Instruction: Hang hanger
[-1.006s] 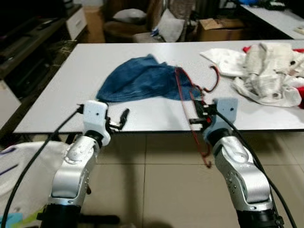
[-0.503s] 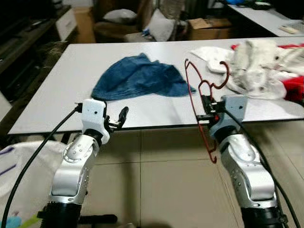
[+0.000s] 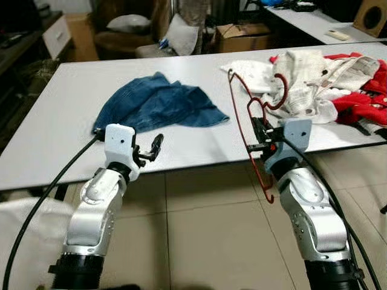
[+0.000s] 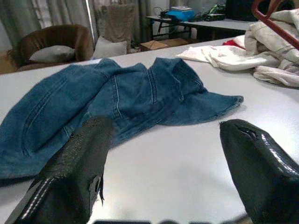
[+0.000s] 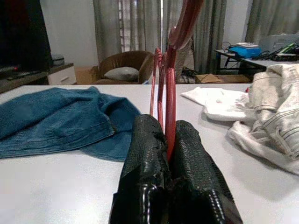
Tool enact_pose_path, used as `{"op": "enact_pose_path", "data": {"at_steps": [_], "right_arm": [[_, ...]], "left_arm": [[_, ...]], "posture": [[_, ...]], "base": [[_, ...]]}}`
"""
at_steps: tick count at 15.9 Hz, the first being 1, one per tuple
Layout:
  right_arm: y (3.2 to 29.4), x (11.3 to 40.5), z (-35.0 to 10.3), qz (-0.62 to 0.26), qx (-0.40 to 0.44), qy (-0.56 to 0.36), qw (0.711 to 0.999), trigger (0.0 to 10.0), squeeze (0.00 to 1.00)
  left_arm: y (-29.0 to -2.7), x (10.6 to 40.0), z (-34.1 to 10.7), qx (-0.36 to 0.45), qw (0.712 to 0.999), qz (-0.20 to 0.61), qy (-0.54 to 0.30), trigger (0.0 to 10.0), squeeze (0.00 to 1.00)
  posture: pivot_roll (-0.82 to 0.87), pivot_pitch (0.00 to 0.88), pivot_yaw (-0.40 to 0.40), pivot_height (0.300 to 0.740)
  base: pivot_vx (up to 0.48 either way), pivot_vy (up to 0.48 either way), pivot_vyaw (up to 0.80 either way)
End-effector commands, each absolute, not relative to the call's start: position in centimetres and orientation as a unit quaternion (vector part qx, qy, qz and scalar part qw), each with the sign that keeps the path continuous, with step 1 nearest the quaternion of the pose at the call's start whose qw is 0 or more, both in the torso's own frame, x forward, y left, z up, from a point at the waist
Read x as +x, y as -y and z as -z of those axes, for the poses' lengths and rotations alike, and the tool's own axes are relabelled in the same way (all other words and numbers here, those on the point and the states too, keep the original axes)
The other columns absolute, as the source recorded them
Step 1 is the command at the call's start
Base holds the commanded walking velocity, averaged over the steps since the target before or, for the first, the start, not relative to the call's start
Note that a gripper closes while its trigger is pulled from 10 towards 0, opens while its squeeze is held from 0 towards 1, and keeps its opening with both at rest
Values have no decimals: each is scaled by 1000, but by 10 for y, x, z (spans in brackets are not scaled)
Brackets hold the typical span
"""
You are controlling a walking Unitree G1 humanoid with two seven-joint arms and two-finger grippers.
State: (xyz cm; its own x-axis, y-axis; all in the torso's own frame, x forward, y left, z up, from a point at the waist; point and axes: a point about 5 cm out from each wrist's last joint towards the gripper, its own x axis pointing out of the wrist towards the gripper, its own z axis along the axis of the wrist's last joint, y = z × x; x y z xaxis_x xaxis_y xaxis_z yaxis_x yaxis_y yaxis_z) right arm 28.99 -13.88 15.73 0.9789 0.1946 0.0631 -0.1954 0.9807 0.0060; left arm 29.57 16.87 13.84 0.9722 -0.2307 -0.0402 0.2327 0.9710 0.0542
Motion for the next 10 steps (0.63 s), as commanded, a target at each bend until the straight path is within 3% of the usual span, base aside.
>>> {"op": "enact_pose_path", "data": {"at_steps": [1, 4, 7, 10], "right_arm": [[133, 291, -160, -110, -6, 38, 993, 10000, 0], [135, 294, -162, -115, -20, 41, 992, 10000, 0], [134, 294, -160, -103, 33, 40, 993, 10000, 0], [134, 297, -164, -111, 8, 46, 993, 10000, 0]], "left_arm": [[-176, 297, -139, 31, 994, 103, -16, 10000, 0], [-171, 302, -141, 32, 994, 105, -11, 10000, 0], [-171, 303, -140, 34, 993, 110, -12, 10000, 0], [-168, 309, -143, 27, 994, 108, -5, 10000, 0]], "posture": [[-81, 0, 41, 740], [-75, 0, 49, 740], [-85, 0, 46, 740], [-84, 0, 52, 740]], "base": [[337, 0, 0], [341, 0, 0], [341, 0, 0], [347, 0, 0]]}}
